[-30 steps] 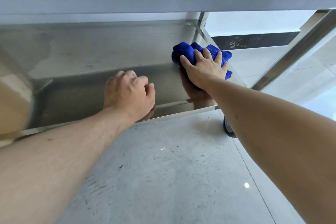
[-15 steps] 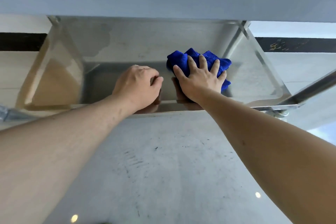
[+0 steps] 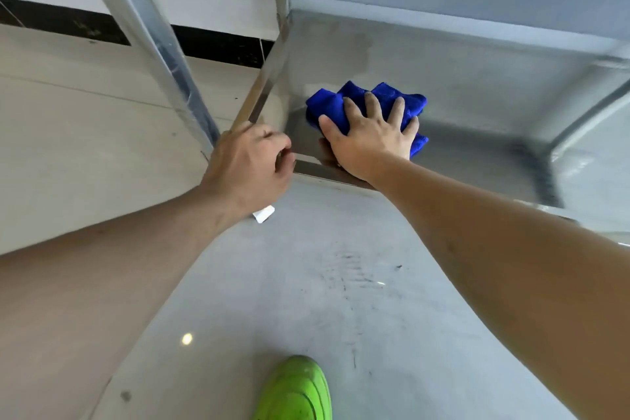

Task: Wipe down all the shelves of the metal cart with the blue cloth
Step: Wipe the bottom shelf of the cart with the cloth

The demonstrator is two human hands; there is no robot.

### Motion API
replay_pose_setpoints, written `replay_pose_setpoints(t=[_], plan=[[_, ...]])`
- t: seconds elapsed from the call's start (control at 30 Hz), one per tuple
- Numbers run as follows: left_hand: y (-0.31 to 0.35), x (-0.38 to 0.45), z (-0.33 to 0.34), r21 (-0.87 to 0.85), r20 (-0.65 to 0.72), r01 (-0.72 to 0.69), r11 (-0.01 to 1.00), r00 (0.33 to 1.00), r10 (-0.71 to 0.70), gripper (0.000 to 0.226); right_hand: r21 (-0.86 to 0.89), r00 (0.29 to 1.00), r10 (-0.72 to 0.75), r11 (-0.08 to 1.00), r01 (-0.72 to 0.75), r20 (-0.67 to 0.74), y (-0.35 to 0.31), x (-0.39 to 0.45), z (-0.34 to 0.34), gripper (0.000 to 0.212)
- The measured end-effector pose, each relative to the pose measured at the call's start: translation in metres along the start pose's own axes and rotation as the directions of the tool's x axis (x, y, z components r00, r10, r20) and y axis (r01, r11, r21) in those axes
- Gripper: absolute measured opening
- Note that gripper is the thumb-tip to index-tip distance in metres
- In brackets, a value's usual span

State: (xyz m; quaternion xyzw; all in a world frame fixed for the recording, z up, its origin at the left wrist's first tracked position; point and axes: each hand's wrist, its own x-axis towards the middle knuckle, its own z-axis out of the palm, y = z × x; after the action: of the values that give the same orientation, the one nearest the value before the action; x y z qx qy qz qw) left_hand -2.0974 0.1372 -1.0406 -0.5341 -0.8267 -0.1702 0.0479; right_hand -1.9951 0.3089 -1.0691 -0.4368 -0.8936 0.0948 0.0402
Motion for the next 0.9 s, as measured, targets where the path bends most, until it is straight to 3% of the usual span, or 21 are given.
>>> replay_pose_setpoints(t=[0.23, 0.37, 0.5, 0.63, 0.9], plan=[[-0.027, -0.022, -0.023, -0.042, -0.156, 0.108, 0.993, 0.981, -0.113, 0.014, 0.002, 0.972, -0.233, 0.973, 0.233, 0.018, -0.078, -0.018, 0.016, 0.070], [-0.011, 0.012, -0.026, -0.081, -0.220, 0.142, 0.986, 0.963, -0.157, 0.017, 0.005, 0.955, -0.296, 0.955, 0.296, 0.019, -0.076, -0.025, 0.016, 0.063], [0.017, 0.057, -0.017, -0.118, -0.269, 0.161, 0.980, 0.945, -0.187, 0.025, 0.041, 0.937, -0.350, 0.936, 0.349, 0.018, -0.050, -0.035, 0.009, 0.071], [0.054, 0.086, 0.005, -0.150, -0.233, 0.145, 0.978, 0.956, -0.177, 0.033, 0.073, 0.953, -0.304, 0.950, 0.303, 0.000, -0.008, -0.046, -0.001, 0.080], [0.142, 0.111, 0.038, -0.187, -0.148, 0.014, 0.982, 0.988, -0.042, 0.039, 0.048, 0.994, -0.085, 0.995, 0.088, -0.064, 0.103, -0.062, -0.020, 0.068]])
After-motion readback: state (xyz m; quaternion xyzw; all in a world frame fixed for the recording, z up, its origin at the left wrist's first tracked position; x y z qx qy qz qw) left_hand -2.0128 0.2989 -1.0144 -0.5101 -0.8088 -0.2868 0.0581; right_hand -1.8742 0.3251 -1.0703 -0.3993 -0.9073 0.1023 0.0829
